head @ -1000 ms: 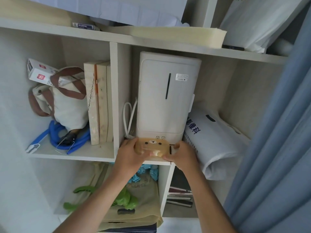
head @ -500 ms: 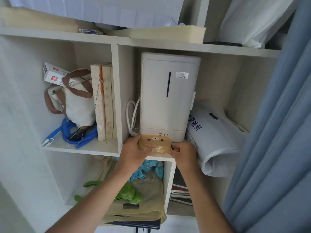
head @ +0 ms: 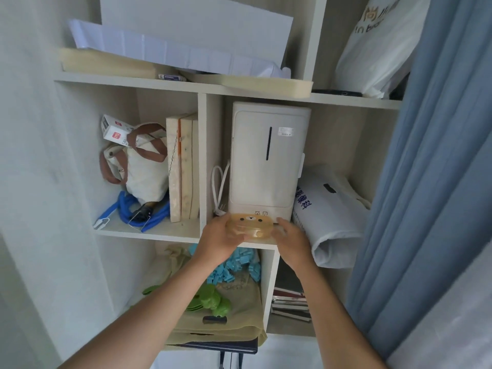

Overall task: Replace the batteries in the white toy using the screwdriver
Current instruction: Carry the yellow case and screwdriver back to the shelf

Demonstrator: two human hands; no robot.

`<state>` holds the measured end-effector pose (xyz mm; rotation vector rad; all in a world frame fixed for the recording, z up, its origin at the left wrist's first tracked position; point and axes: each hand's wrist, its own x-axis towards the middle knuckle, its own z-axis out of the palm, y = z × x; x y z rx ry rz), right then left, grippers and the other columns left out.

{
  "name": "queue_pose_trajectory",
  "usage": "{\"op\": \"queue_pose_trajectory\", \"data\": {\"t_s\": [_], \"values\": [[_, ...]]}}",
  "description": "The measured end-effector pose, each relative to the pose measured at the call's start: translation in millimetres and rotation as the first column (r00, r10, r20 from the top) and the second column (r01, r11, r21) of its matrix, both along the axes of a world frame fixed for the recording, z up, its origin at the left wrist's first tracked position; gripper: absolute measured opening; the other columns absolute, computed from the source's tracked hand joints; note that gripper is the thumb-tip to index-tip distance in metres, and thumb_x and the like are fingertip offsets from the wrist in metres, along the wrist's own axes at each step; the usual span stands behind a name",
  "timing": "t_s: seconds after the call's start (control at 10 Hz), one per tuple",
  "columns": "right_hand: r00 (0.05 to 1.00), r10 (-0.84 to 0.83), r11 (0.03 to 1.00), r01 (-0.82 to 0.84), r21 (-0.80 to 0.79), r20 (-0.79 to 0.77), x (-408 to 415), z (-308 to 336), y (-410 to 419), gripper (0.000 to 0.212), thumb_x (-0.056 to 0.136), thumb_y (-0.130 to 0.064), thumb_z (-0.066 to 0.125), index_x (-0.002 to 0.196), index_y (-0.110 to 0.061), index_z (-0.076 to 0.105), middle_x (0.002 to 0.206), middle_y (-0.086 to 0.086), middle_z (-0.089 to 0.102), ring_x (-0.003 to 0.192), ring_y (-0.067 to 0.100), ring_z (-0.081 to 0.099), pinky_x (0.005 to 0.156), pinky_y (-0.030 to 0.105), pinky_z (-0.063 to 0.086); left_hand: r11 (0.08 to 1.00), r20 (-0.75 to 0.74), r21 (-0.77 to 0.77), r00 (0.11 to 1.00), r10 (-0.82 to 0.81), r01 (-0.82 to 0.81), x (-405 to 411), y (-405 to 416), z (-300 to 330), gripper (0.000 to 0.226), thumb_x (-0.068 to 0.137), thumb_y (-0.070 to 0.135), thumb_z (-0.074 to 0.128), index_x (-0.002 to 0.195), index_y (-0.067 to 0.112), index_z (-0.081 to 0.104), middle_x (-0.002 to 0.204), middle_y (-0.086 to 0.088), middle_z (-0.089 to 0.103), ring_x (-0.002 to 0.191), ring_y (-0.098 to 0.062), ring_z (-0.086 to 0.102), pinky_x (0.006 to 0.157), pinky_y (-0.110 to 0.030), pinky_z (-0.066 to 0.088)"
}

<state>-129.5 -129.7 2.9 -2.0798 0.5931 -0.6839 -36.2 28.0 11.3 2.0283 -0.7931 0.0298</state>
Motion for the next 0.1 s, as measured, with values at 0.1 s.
{"op": "queue_pose_trajectory", "data": {"t_s": [0.1], "values": [[0.999, 0.020, 0.997, -0.017, 0.079, -0.032, -11.0, 12.5, 17.2, 0.046, 0.103, -0.025, 0.049, 0.146, -0.007, 0.049, 0.151, 0.009, 0.052, 0.138, 0.023, 0.049, 0.107, 0.025, 0.034, 1.000, 0.012, -0.017, 1.000, -0.009, 0.010, -10.4, 21.4, 7.1, 0.041, 0.091, 0.023, 0.070, 0.130, 0.013, 0.063, 0.120, 0.003, 0.068, 0.092, -0.007, 0.062, 0.082, -0.015, 0.047]]}}
